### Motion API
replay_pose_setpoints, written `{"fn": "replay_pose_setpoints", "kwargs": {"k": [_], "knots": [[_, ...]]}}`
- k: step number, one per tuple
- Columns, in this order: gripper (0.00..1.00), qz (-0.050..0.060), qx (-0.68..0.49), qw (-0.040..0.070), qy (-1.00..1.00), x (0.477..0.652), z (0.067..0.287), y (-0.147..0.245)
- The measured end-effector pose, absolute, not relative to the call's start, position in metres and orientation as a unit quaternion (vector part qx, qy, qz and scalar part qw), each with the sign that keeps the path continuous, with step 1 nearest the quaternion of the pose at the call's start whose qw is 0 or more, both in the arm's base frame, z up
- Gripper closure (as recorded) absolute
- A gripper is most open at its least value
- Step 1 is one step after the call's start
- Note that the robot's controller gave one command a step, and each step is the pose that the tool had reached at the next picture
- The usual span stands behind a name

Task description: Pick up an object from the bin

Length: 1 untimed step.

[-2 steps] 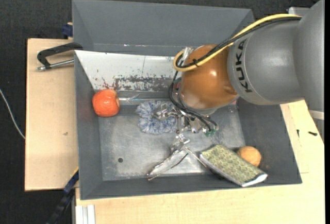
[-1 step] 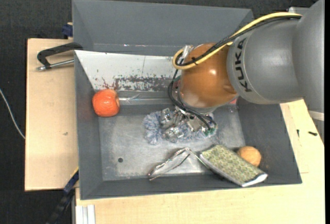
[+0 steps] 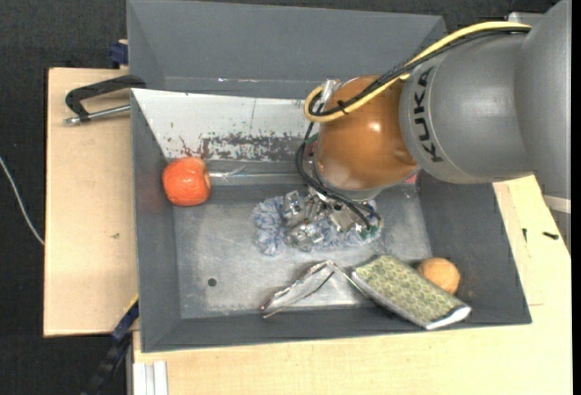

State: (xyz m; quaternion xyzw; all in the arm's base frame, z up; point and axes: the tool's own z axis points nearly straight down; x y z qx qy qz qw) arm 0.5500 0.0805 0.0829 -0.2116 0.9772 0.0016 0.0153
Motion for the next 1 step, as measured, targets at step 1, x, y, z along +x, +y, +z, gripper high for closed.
{"fn": "replay_pose_setpoints", "kwargs": {"k": [1], "knots": [[1.00, 0.001, -0.222, 0.004, 0.975, 0.5495, 0.2401, 0.0984]]}}
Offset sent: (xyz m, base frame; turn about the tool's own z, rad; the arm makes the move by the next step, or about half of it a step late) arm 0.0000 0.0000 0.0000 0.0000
